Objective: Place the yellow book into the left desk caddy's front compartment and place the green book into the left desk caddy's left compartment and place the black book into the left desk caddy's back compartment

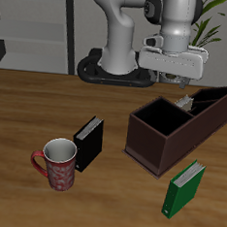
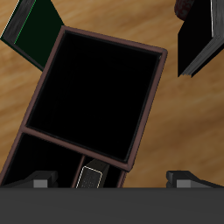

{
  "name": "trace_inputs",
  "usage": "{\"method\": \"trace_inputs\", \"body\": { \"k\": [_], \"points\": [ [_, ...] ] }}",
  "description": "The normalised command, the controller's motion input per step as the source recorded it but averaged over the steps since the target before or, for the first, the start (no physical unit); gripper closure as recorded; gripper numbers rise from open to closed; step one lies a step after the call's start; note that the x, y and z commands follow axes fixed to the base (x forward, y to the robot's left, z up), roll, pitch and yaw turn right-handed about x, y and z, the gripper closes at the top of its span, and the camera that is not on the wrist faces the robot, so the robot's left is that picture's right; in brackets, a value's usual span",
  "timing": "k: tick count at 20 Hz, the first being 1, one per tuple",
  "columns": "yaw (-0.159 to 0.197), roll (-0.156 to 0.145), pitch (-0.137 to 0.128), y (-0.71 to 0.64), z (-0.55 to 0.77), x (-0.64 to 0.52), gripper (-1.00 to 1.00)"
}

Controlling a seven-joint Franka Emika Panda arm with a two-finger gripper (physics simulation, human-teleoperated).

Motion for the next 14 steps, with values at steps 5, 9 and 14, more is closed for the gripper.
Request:
{"method": "trace_inputs", "body": {
  "k": [5, 9, 14],
  "points": [
    [0.062, -0.062, -0.029, -0.44, 0.3, 0.19, -1.0],
    [0.061, -0.07, -0.017, -0.45, 0.24, 0.15, -1.0],
    [0.051, -0.09, -0.026, -0.43, 0.2, 0.2, -1.0]
  ]
}}
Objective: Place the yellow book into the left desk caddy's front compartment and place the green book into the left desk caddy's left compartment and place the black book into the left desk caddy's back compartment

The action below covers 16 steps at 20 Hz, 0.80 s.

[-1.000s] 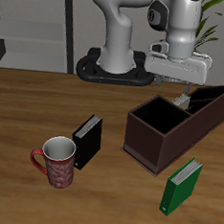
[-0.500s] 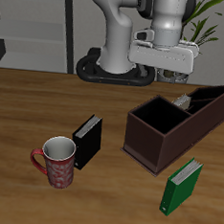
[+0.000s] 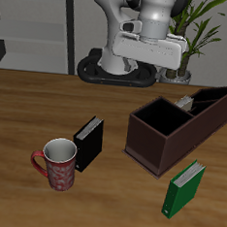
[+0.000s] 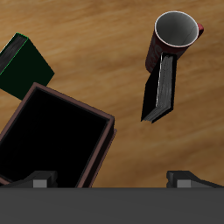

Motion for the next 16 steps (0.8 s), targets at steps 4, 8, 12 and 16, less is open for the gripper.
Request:
{"method": "trace_inputs", "body": {
  "k": [4, 8, 12, 16],
  "points": [
    [0.008, -0.053, -0.012, -0.23, 0.09, 0.11, -1.0],
    [0.01, -0.045, -0.009, -0.16, 0.09, 0.09, -1.0],
    [0.003, -0.042, -0.003, -0.19, 0.08, 0.1, -1.0],
    [0.004, -0.036, 0.005, -0.09, 0.01, 0.06, -1.0]
  ]
}}
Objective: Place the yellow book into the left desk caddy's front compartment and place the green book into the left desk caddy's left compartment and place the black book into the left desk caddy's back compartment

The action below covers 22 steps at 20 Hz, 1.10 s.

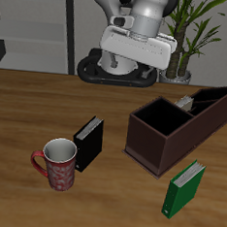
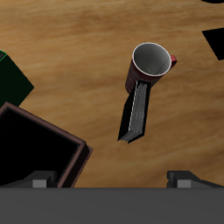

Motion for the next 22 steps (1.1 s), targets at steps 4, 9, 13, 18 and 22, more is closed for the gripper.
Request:
{"method": "trace_inputs", "body": {
  "k": [4, 9, 13, 18, 22],
  "points": [
    [0.0, -0.033, 0.007, -0.05, 0.02, 0.07, -1.0],
    [0.0, -0.029, -0.001, 0.05, 0.11, 0.11, -1.0],
    [-0.003, -0.031, -0.014, 0.18, 0.21, 0.12, -1.0],
    [0.005, 0.008, -0.022, 0.4, 0.27, 0.15, -1.0],
    [0.0, 0.014, -0.007, 0.34, 0.2, 0.28, -1.0]
  ]
}}
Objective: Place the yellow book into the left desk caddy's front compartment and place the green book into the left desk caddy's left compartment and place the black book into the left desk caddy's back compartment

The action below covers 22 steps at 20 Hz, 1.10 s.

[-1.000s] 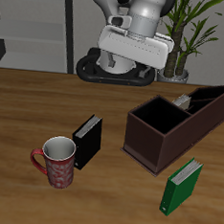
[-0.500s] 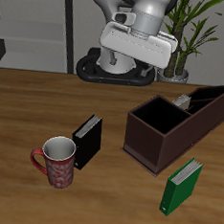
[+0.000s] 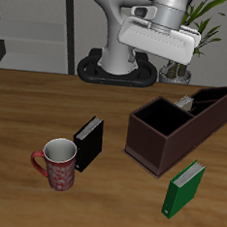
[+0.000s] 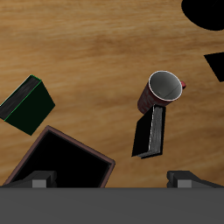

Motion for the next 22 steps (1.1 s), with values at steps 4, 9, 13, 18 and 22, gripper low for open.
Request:
{"method": "trace_inputs", "body": {
  "k": [4, 9, 13, 18, 22],
  "points": [
    [0.025, 0.0, 0.006, 0.23, 0.07, 0.35, -1.0],
    [-0.029, 0.018, 0.018, 0.23, 0.03, 0.32, -1.0],
    [0.007, 0.115, -0.002, 0.47, 0.07, 0.11, -1.0],
    [-0.003, 0.079, -0.001, 0.34, 0.1, 0.09, -1.0],
    [-0.008, 0.082, -0.01, 0.15, 0.08, 0.14, -1.0]
  ]
}}
